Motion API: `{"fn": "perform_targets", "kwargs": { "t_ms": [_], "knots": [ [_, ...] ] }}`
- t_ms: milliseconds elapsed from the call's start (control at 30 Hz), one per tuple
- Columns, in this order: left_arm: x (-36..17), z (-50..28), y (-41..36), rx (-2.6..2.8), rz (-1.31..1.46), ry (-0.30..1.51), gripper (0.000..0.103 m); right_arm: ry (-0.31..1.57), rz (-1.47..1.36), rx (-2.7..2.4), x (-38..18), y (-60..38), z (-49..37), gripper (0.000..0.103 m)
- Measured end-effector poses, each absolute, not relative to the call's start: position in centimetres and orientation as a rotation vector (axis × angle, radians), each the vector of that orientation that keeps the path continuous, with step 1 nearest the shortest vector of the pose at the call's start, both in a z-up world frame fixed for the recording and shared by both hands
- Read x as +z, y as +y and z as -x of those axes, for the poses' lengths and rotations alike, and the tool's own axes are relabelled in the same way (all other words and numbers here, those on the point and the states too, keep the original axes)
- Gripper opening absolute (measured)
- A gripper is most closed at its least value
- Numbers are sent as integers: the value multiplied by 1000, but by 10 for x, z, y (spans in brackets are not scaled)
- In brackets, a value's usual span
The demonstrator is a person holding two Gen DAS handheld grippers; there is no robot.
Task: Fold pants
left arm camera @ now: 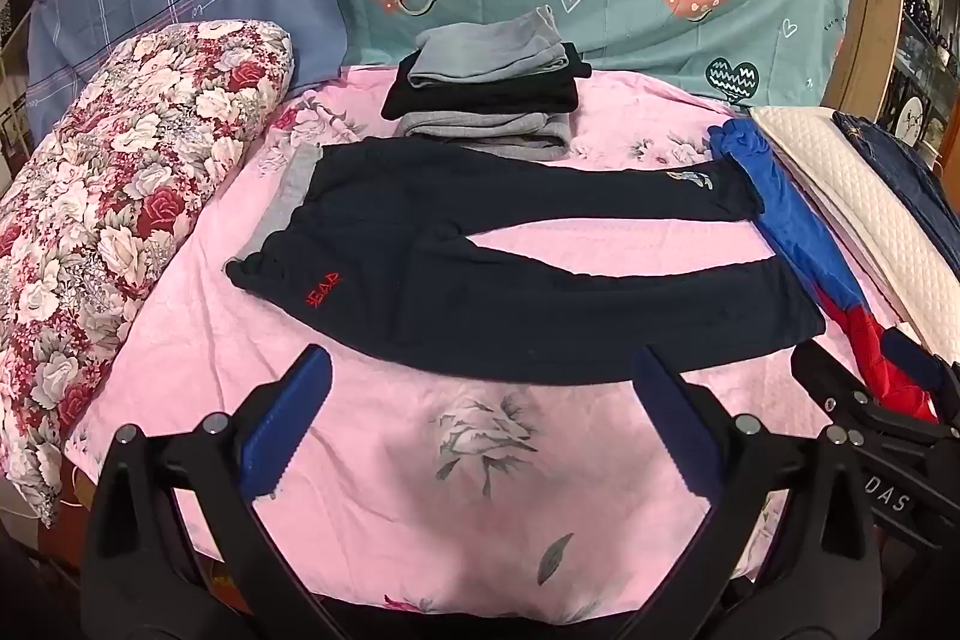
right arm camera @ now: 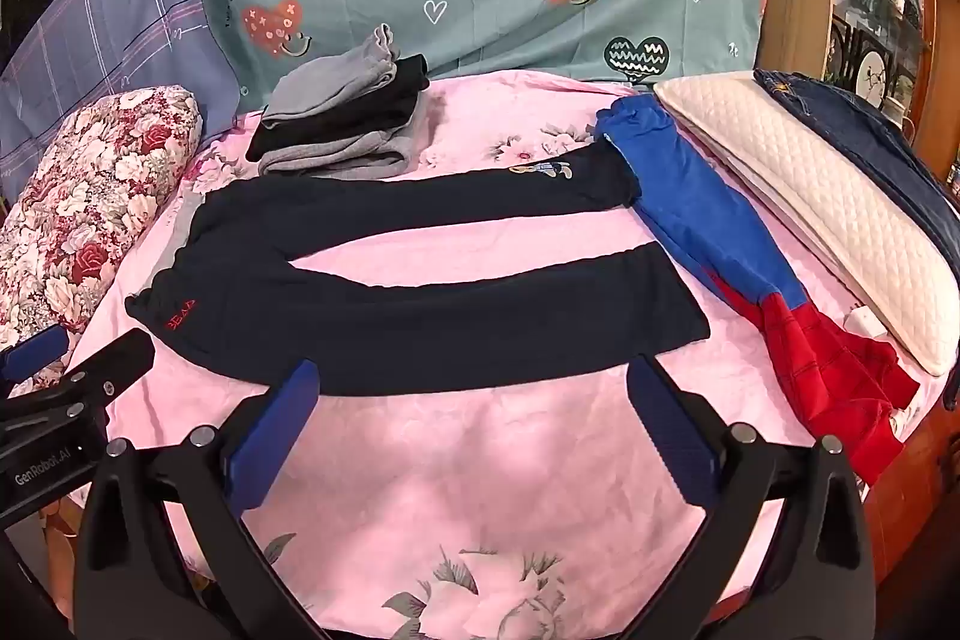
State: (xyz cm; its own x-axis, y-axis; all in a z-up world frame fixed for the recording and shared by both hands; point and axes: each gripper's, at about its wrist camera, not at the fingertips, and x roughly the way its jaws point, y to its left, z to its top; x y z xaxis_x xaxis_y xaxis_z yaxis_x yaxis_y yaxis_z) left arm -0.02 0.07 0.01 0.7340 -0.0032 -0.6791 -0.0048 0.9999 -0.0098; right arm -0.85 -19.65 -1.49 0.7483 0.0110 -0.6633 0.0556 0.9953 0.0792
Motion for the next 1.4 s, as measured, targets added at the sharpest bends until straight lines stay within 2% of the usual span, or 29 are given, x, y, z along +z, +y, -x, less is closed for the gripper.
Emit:
{"fn": "perform_targets", "kwargs": {
  "t_ms": [1400],
  "knots": [
    [-6,0,13,8,46,764,101,733,-88,-24,-16,-195,9,102]
  ]
}}
